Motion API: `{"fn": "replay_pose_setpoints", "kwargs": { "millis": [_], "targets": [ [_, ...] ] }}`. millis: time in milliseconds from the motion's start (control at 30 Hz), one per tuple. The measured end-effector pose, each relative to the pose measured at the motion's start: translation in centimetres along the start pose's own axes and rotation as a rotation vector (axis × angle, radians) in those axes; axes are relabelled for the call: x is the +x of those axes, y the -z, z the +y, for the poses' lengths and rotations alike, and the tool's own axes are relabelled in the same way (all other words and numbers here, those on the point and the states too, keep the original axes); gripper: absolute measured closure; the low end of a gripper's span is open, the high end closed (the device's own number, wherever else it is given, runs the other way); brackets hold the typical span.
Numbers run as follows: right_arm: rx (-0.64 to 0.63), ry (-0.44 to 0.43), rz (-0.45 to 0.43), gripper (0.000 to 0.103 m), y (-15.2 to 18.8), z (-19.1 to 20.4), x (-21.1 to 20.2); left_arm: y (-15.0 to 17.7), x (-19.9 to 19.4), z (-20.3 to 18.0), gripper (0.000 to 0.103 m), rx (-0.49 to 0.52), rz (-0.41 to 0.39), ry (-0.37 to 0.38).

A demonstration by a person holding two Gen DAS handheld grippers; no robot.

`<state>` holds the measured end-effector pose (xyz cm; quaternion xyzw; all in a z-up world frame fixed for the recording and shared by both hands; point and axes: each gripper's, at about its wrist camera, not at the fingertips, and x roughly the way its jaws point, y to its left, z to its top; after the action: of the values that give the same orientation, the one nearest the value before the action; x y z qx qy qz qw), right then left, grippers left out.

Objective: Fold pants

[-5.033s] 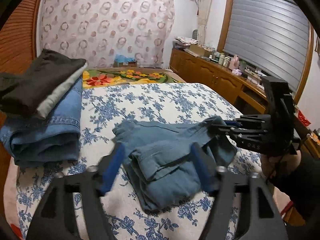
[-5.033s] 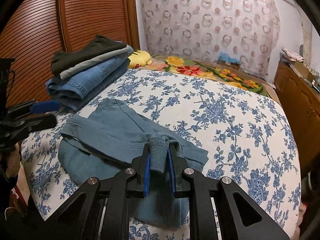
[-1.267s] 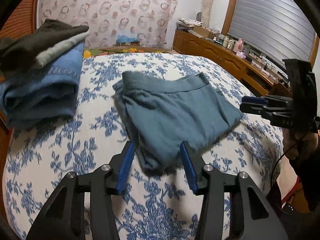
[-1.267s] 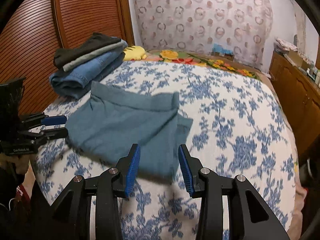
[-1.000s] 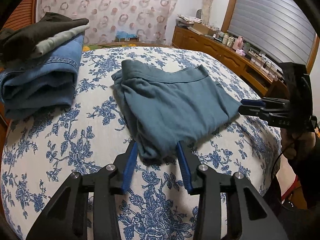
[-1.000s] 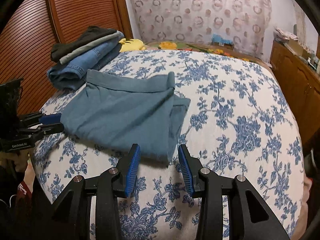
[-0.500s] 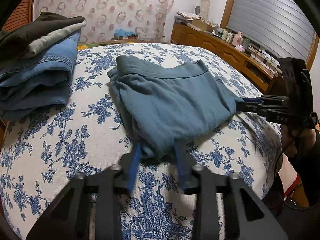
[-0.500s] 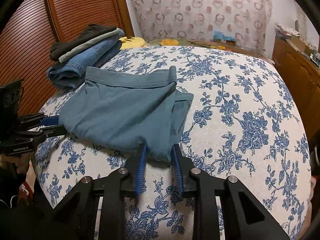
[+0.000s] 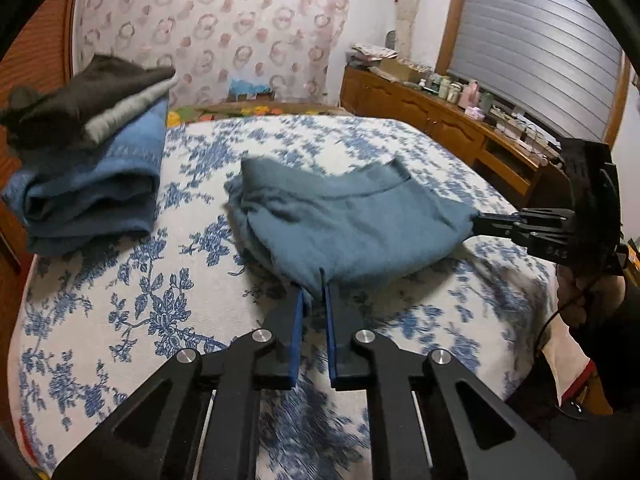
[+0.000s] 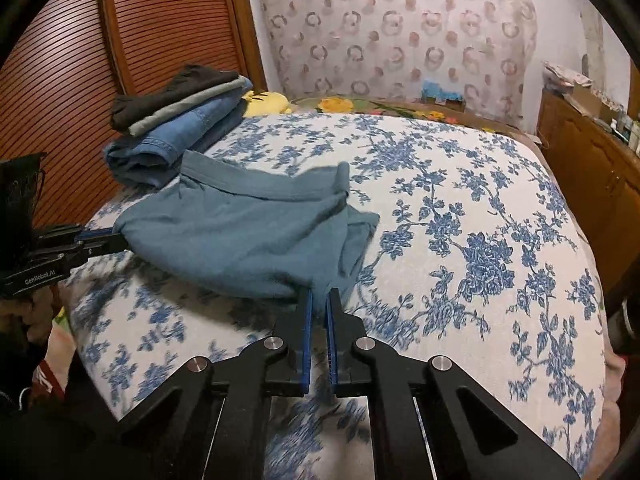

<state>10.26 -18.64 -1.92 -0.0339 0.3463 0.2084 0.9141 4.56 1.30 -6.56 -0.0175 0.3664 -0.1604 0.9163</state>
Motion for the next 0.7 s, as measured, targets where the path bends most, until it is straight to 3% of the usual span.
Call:
{"fn": "replay_pose_setpoints", "kwargs": {
  "millis": [433,700],
  "targets": [
    [-0.007,-0.002,-0.012,0.097,2.2,2.1,-4.7,2.1,-2.3,-0.9,0.092,0.013,0.034,0.023],
    [0.006,-0.008,0.011,0.097,2.8,1.8,-4.1,2.5,-1.6,-1.3,0.092,0.018,0.060,0.007]
  ]
}}
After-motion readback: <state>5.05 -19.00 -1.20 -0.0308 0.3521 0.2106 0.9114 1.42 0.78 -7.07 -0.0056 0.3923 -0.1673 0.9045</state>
